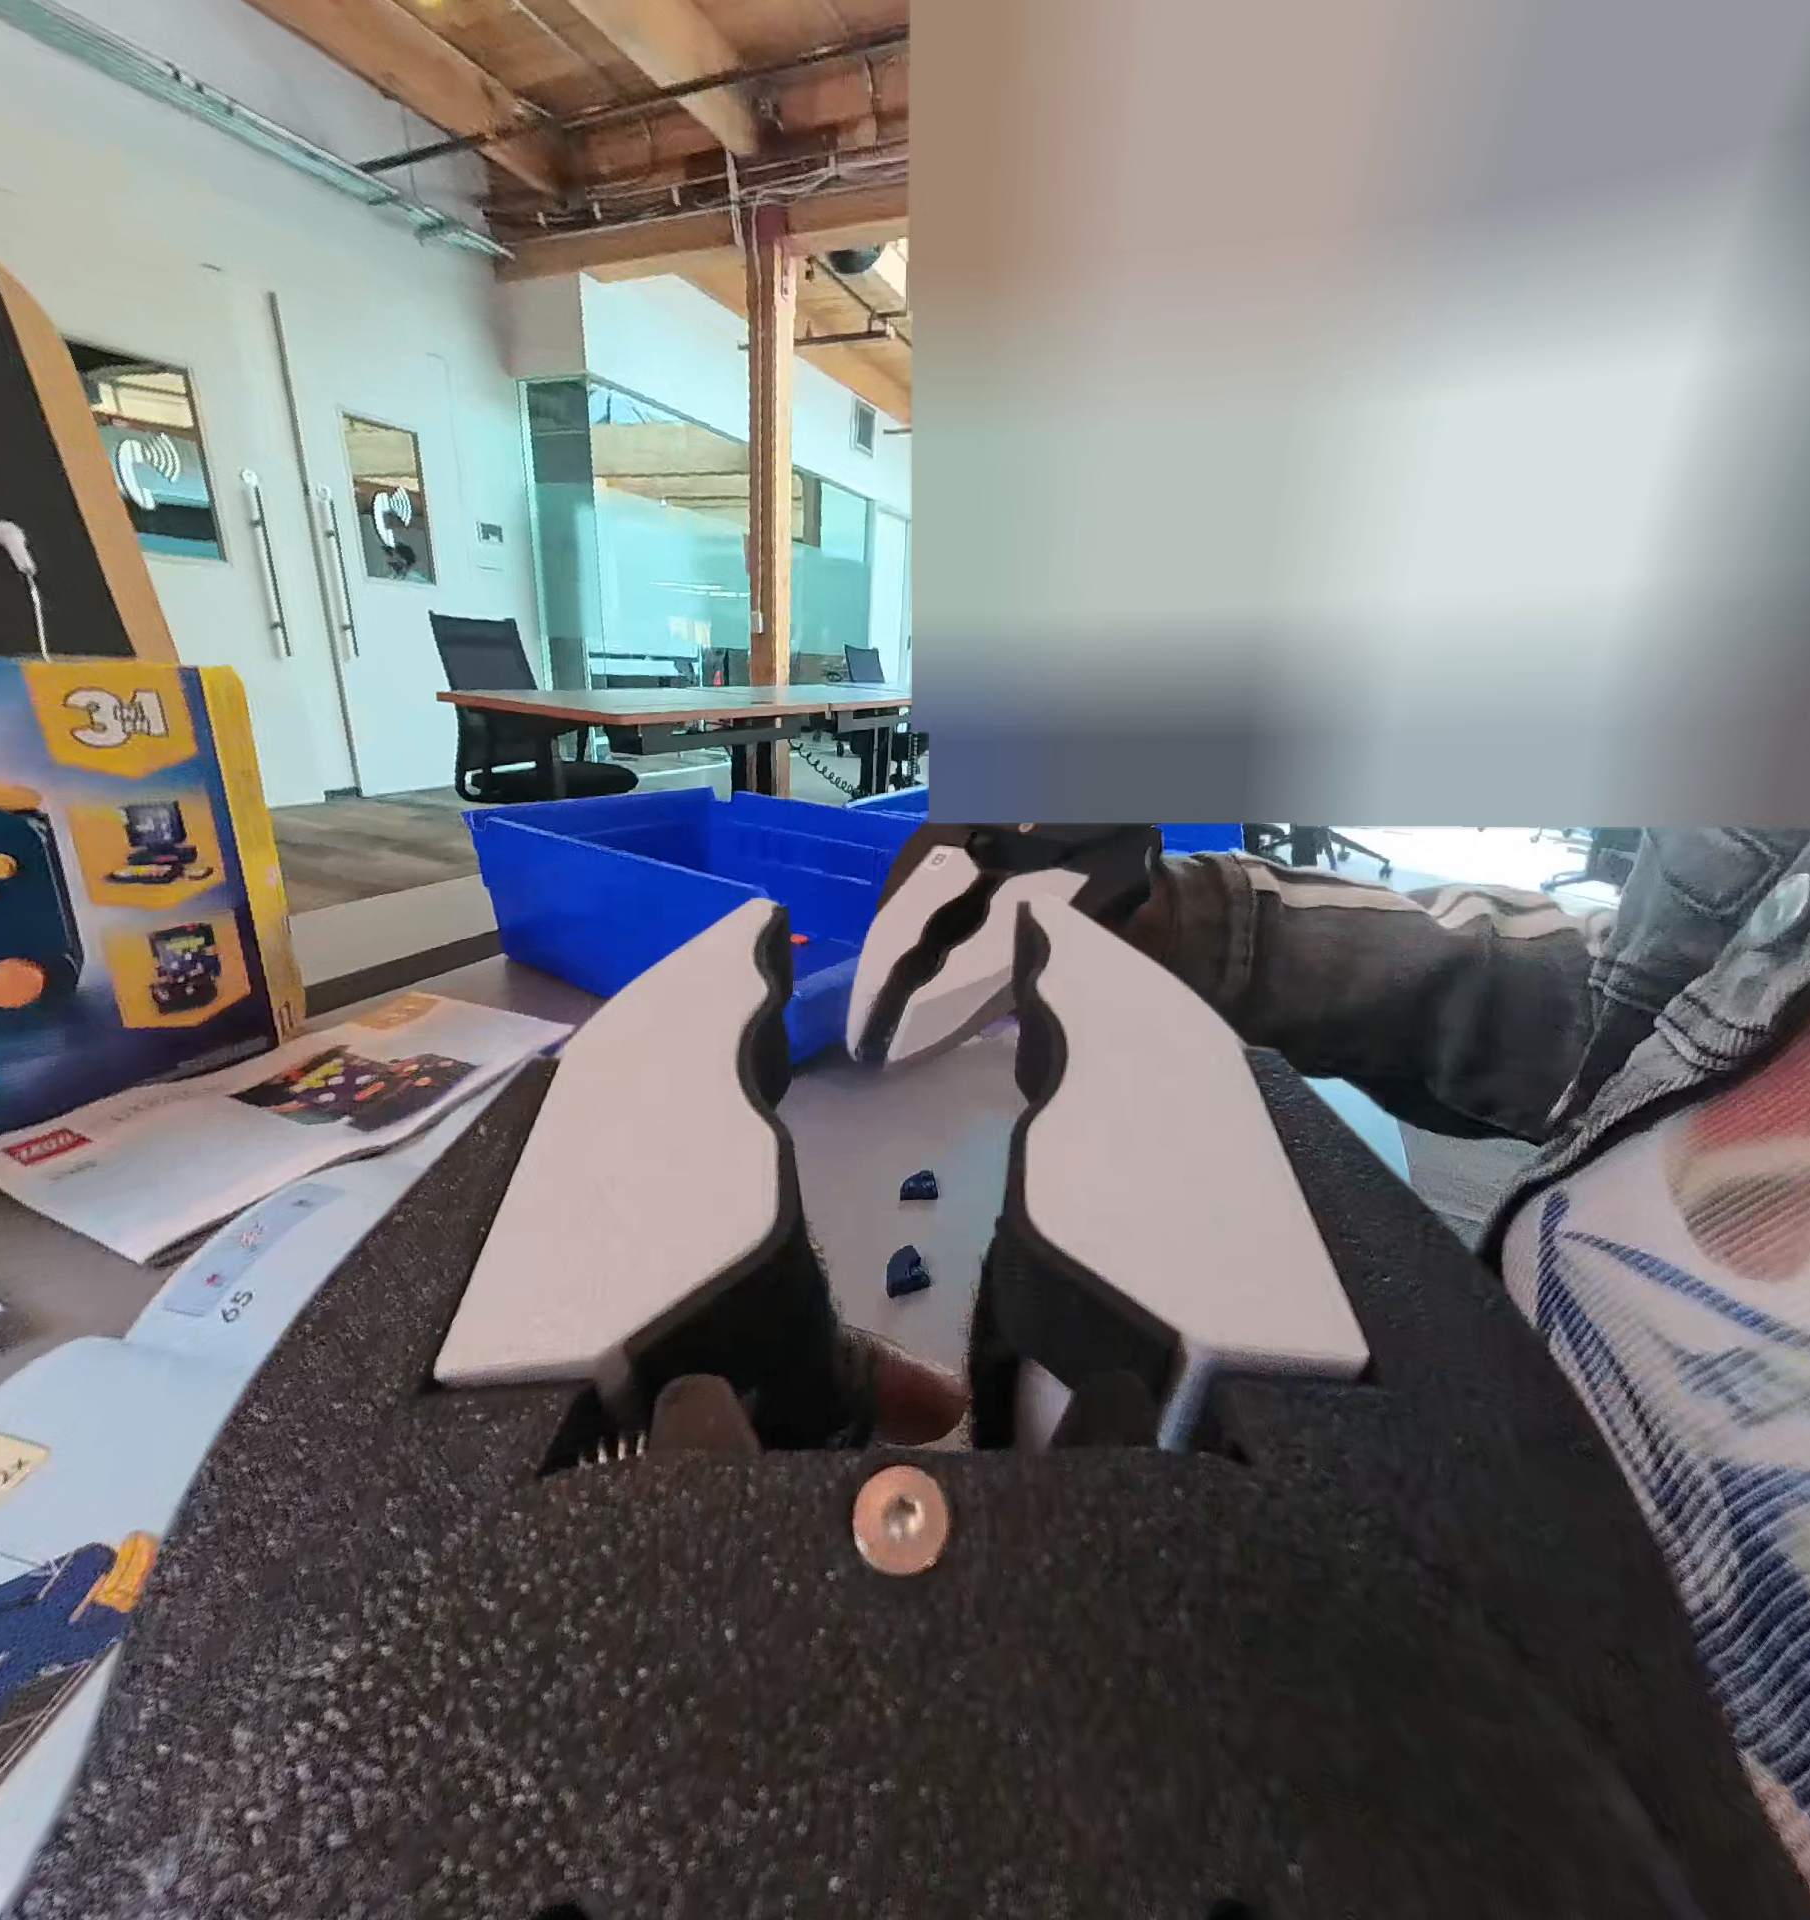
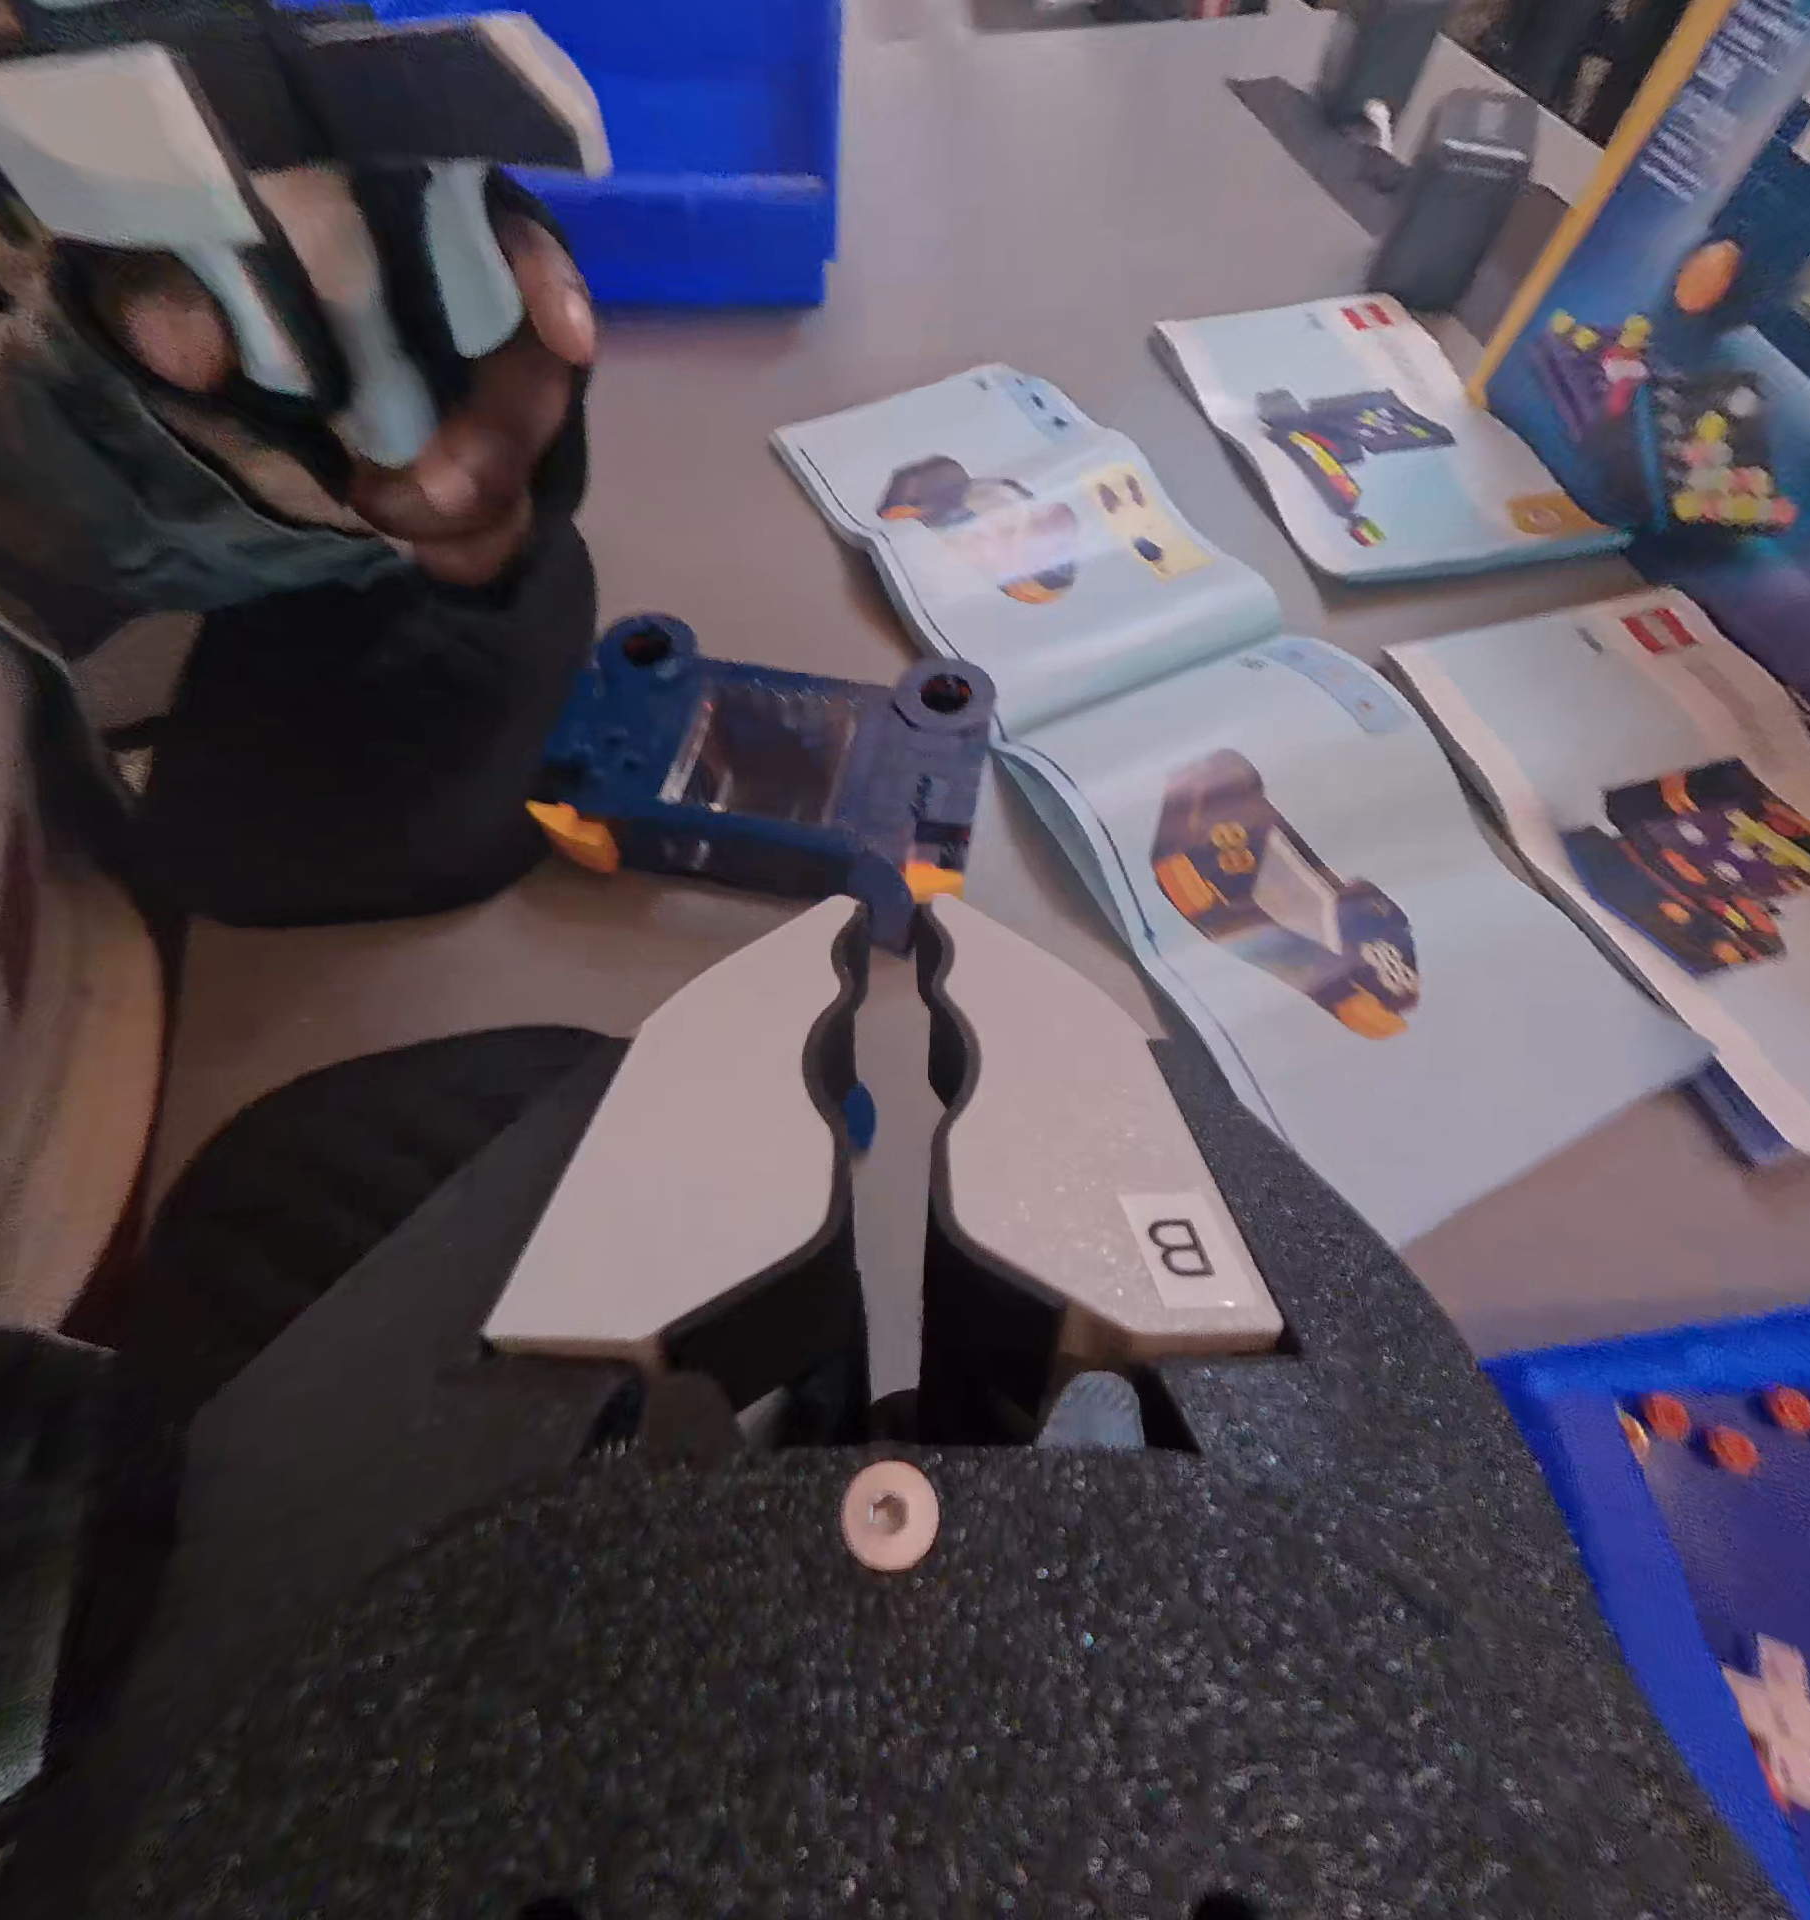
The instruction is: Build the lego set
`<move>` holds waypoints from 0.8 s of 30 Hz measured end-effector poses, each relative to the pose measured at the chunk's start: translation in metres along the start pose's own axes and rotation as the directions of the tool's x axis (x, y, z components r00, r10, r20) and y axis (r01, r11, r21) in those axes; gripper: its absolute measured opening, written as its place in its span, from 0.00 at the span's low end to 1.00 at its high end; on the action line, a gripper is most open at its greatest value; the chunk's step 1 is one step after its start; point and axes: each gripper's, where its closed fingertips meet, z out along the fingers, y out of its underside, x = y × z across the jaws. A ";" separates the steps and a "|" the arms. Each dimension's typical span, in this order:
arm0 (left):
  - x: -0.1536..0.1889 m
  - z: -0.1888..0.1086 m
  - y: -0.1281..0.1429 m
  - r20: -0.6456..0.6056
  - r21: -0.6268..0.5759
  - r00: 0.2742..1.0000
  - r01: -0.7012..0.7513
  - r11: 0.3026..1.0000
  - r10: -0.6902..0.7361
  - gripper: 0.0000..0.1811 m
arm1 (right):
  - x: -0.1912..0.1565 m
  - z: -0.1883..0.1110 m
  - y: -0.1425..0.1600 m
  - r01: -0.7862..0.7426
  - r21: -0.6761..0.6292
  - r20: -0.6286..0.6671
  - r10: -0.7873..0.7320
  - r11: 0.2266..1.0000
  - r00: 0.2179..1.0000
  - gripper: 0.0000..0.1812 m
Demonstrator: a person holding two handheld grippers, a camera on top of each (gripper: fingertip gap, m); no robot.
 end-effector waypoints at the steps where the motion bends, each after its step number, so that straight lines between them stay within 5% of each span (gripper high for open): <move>1: 0.000 0.001 0.003 -0.001 -0.020 1.000 -0.003 1.000 0.003 0.22 | 0.003 -0.003 0.006 0.004 -0.013 -0.022 -0.005 1.000 1.000 0.04; 11: 0.015 0.017 0.040 -0.061 -0.230 0.997 -0.068 0.971 0.056 0.22 | 0.031 -0.031 0.059 0.015 -0.195 -0.208 -0.056 0.981 0.976 0.04; 17: 0.014 0.020 0.077 -0.035 -0.469 0.996 -0.090 0.879 0.083 0.21 | 0.053 -0.043 0.085 -0.046 -0.320 -0.312 -0.060 0.946 0.948 0.04; 24: 0.020 0.027 0.104 -0.066 -0.585 0.993 -0.119 0.802 0.099 0.21 | 0.042 -0.036 0.100 -0.101 -0.307 -0.271 0.015 0.946 0.962 0.04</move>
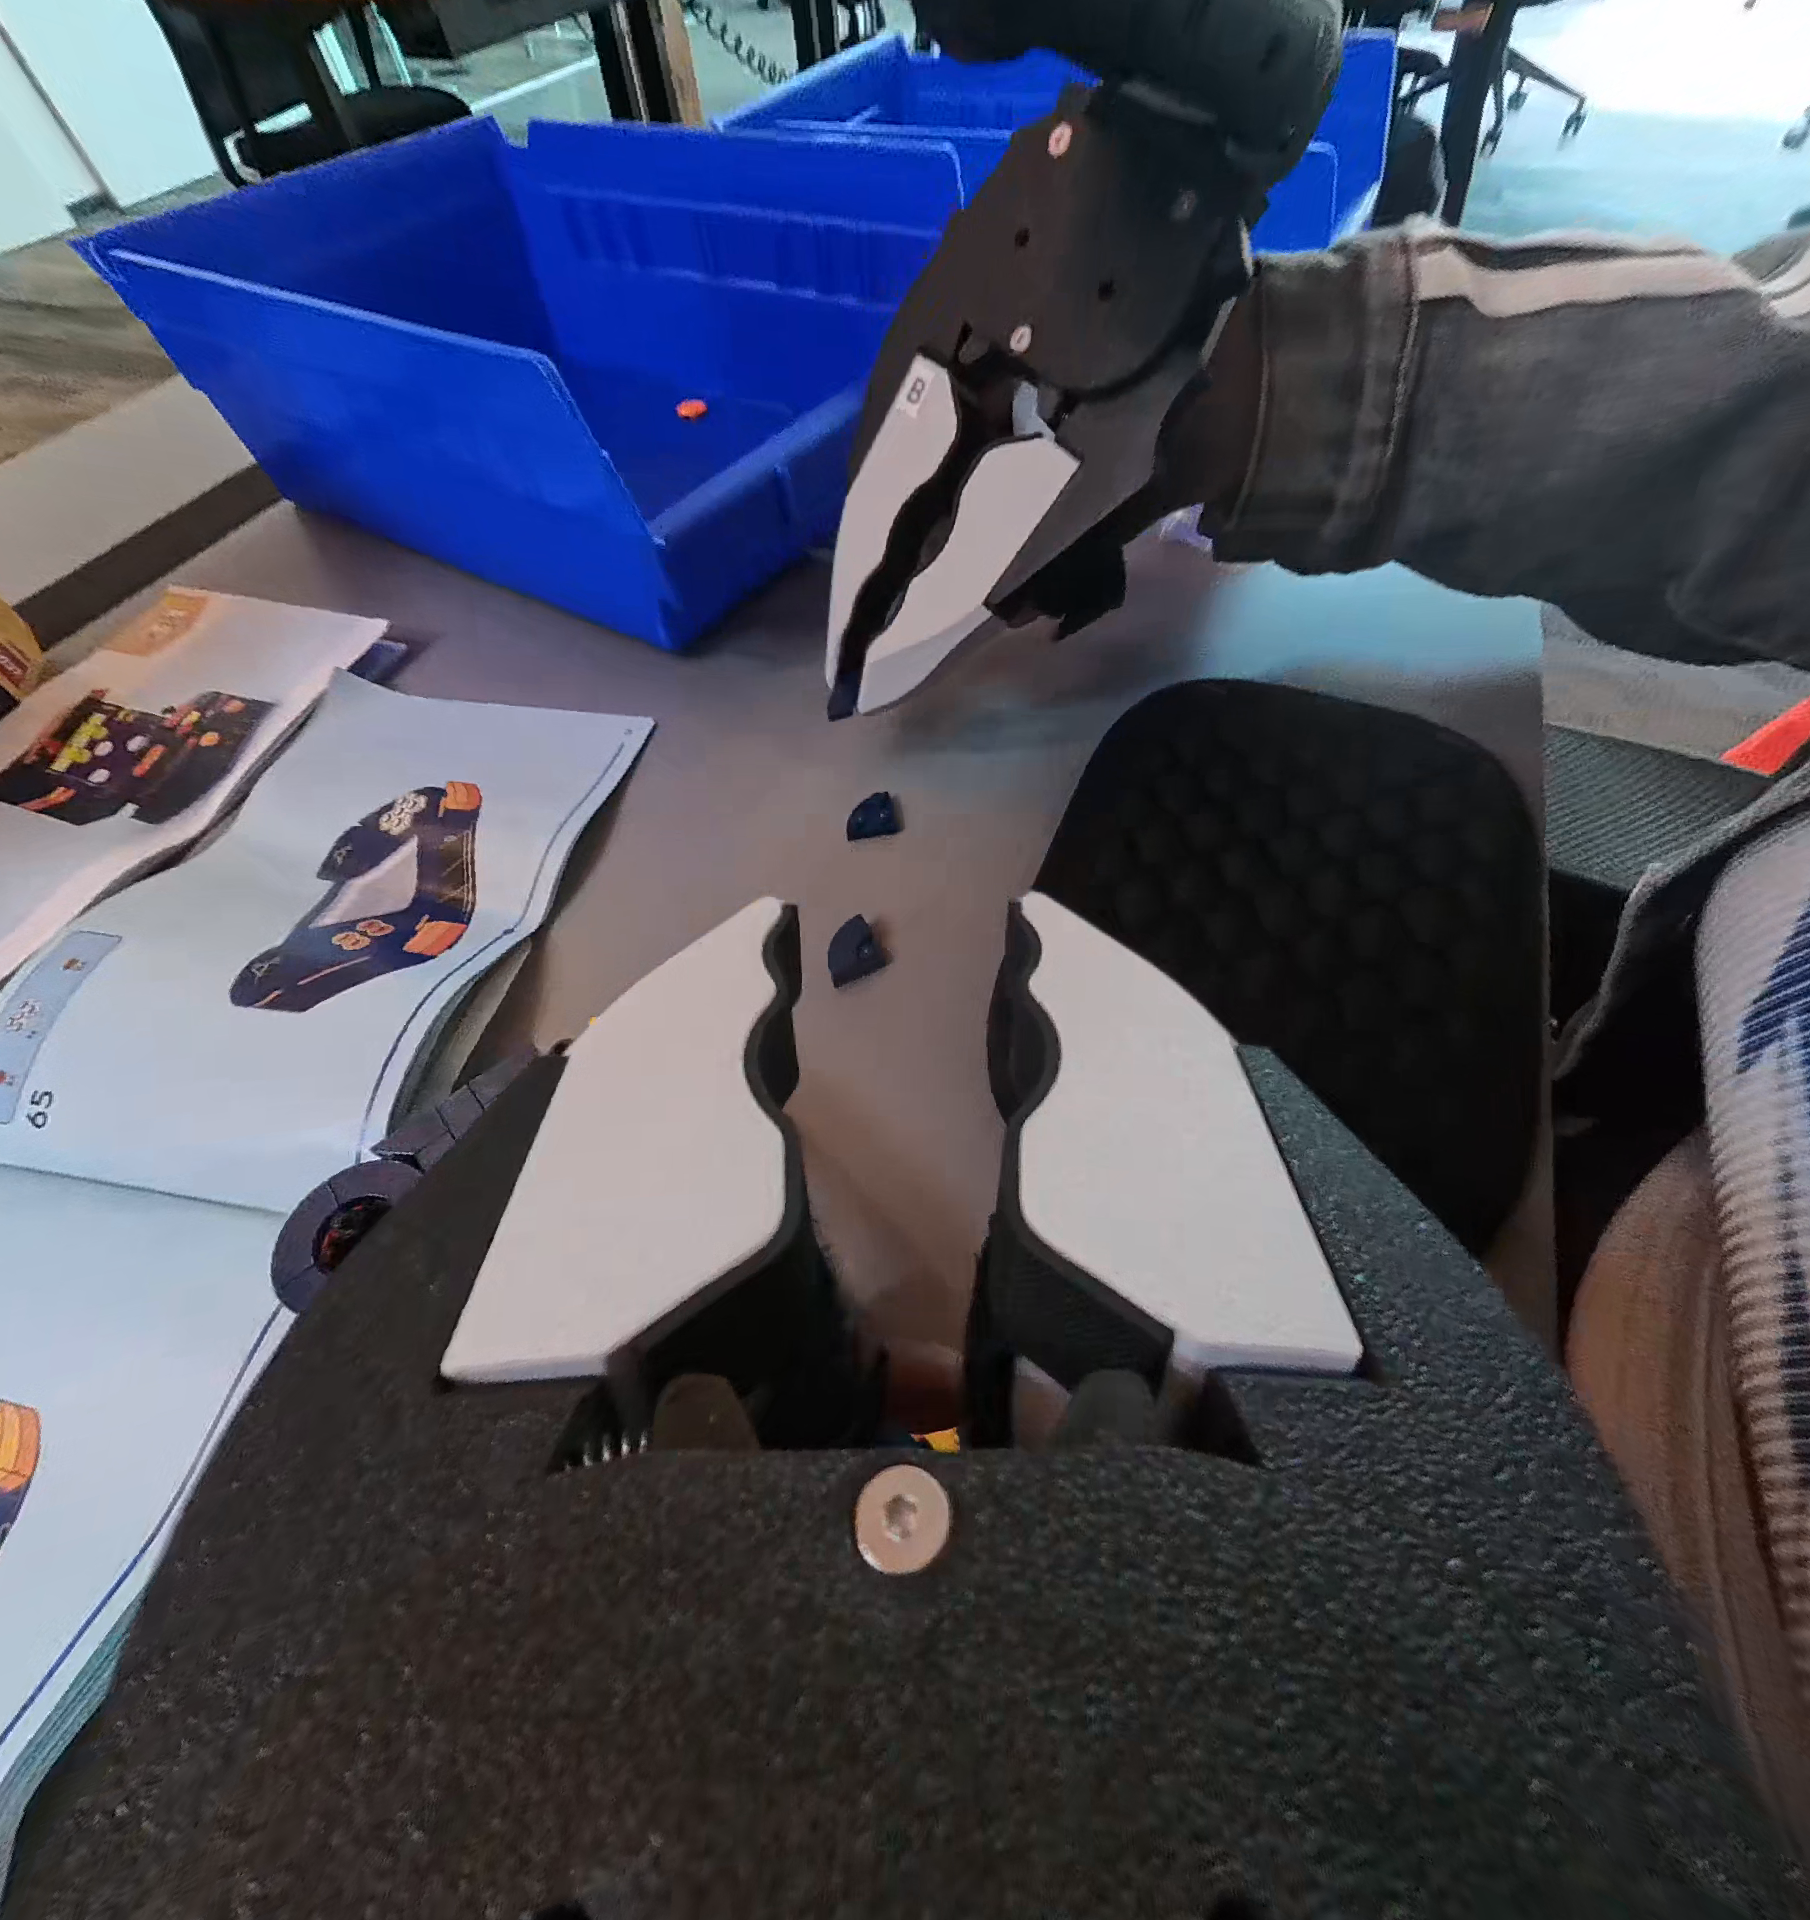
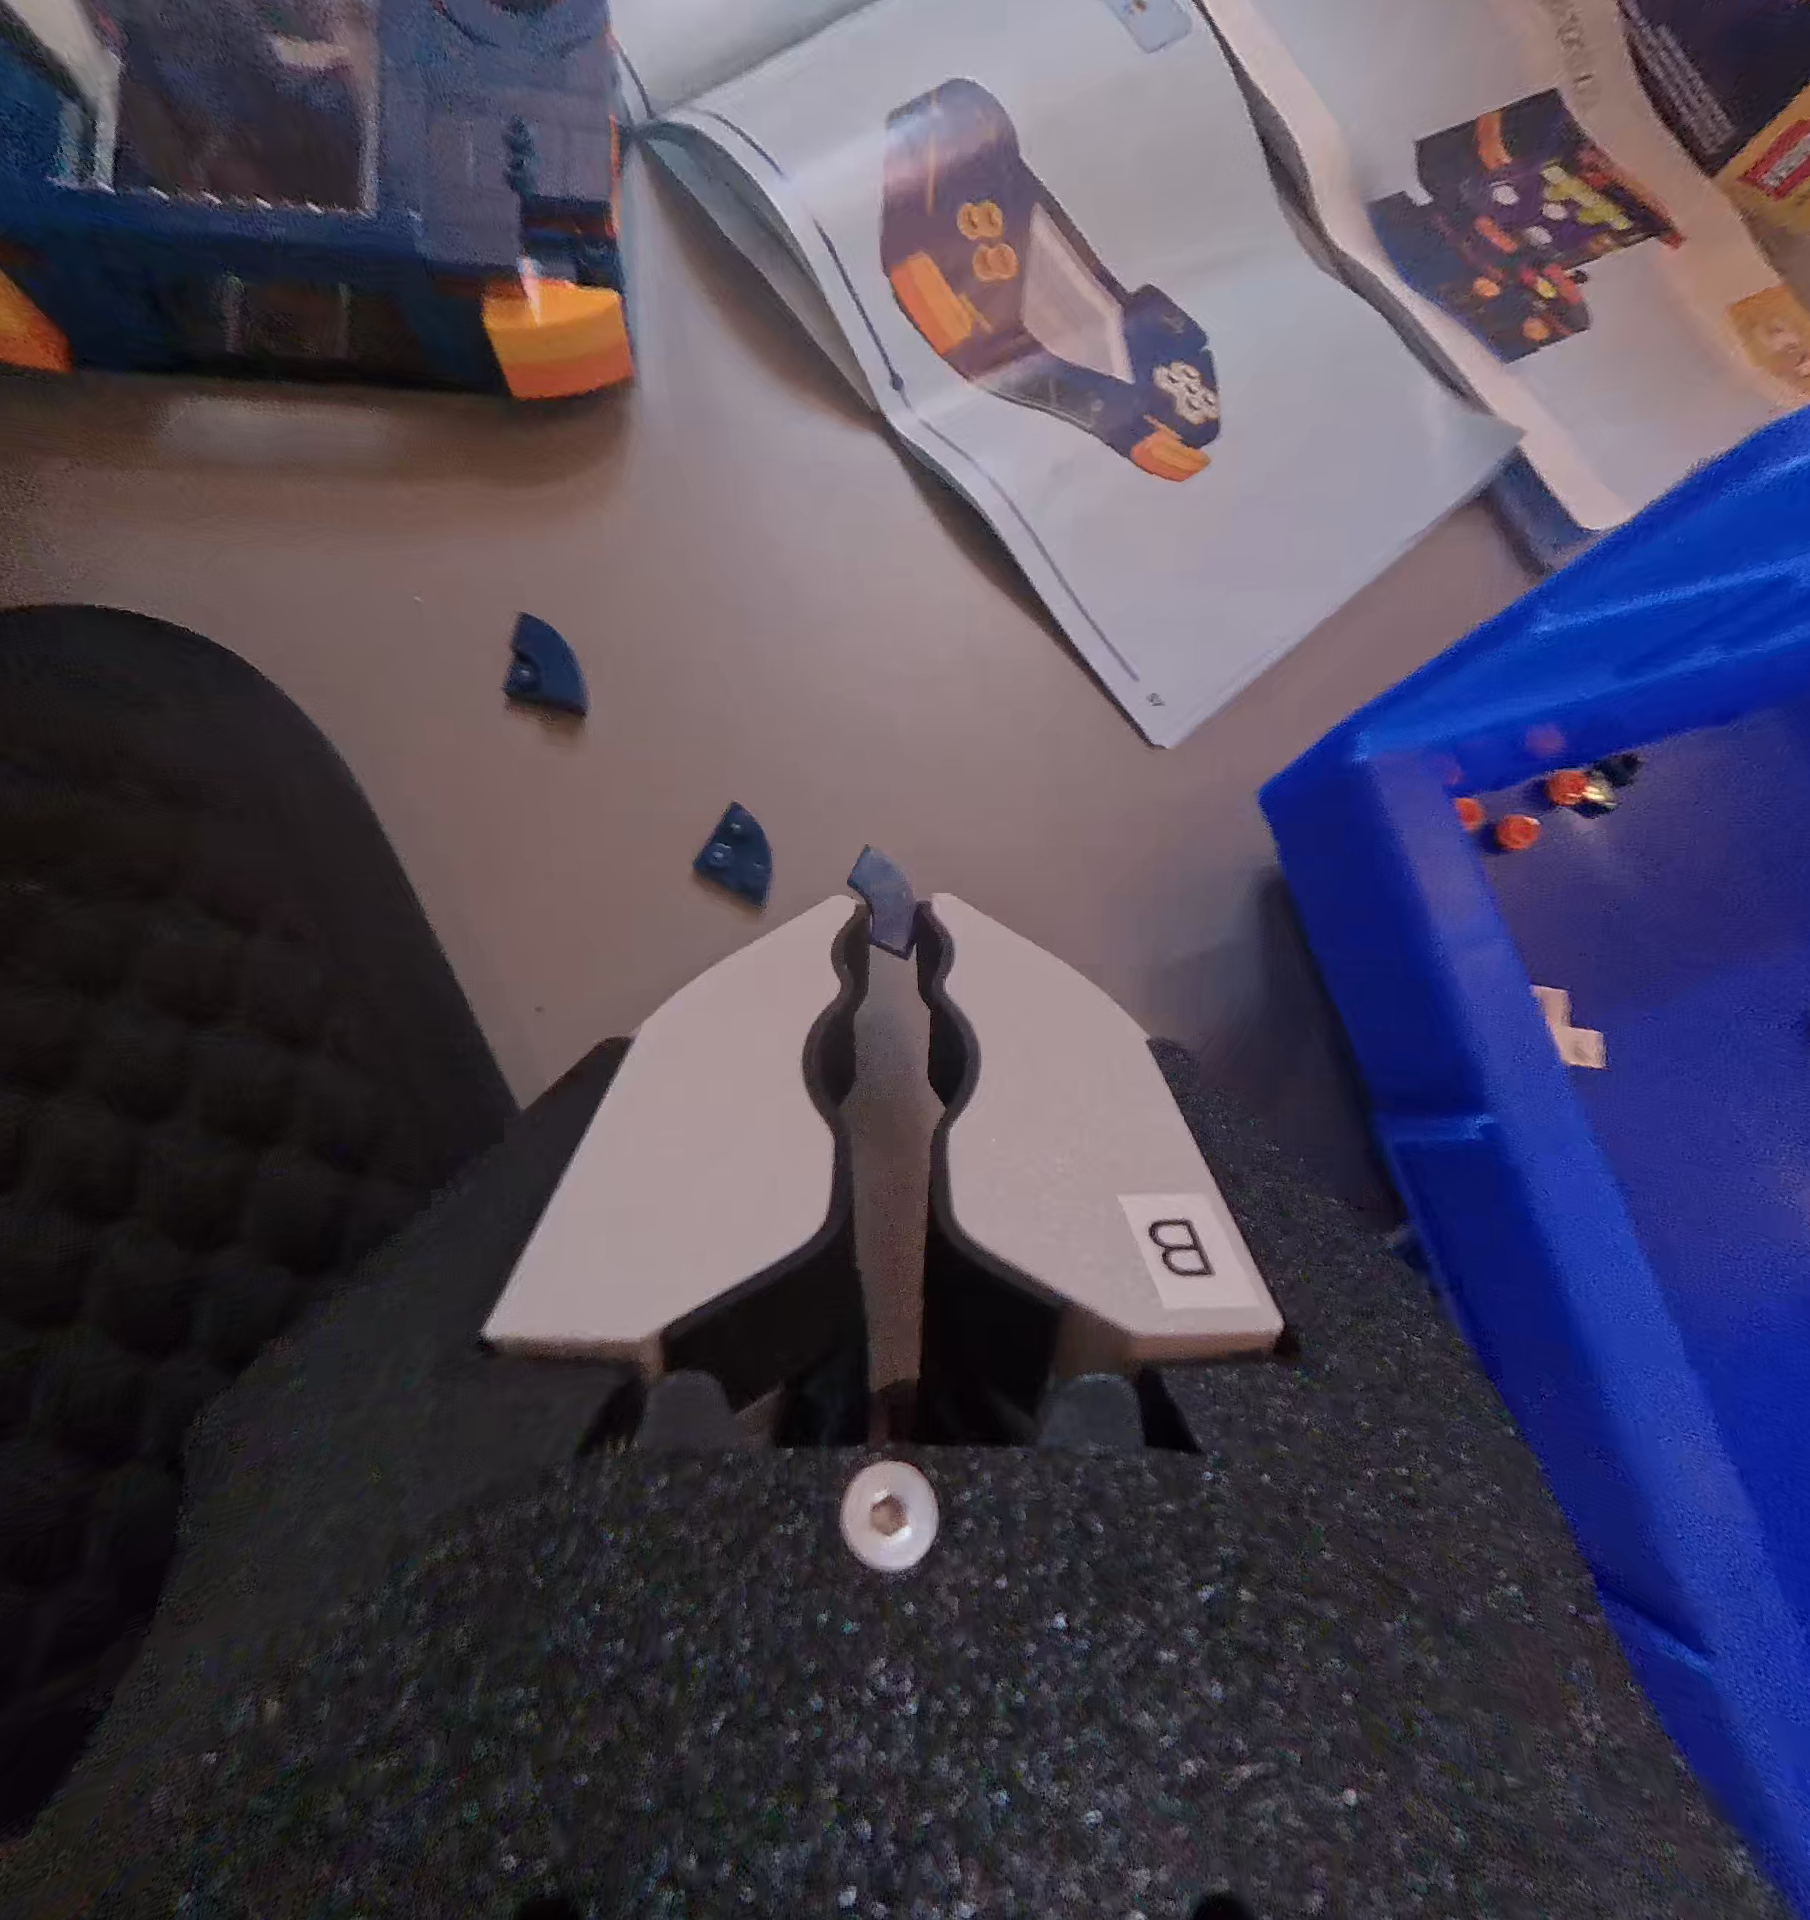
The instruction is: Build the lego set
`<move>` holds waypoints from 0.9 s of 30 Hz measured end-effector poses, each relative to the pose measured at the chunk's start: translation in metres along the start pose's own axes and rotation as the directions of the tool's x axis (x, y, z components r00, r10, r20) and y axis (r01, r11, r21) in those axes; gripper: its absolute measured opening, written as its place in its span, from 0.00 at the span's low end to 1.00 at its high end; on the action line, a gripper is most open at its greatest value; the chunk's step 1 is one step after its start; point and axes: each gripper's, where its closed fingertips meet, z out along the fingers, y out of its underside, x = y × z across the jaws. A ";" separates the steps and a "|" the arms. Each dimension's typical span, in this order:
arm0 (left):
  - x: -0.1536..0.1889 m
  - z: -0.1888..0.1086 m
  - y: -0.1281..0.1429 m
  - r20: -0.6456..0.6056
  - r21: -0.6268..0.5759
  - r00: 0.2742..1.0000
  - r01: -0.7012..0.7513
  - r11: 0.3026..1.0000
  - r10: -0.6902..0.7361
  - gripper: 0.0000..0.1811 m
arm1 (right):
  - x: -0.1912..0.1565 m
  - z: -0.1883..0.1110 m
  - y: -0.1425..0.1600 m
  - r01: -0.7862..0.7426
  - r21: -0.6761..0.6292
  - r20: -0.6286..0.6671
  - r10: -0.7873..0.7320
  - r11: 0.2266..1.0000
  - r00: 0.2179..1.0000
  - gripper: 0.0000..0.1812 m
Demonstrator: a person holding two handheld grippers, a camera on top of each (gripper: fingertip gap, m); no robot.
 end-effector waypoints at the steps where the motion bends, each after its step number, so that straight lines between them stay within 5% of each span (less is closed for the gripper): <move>1: 0.000 0.001 0.001 0.004 -0.011 1.000 -0.008 1.000 0.009 0.21 | -0.004 0.000 -0.001 -0.008 0.008 0.016 0.008 1.000 1.000 0.04; 13: 0.003 0.009 0.011 -0.012 -0.066 0.998 -0.062 0.996 0.061 0.20 | -0.027 0.012 -0.011 0.004 -0.021 0.154 0.000 1.000 0.988 0.04; 27: 0.002 0.007 0.010 -0.007 -0.047 0.998 -0.057 0.997 0.057 0.19 | -0.027 0.019 -0.002 -0.042 -0.105 0.148 0.057 0.994 0.987 0.05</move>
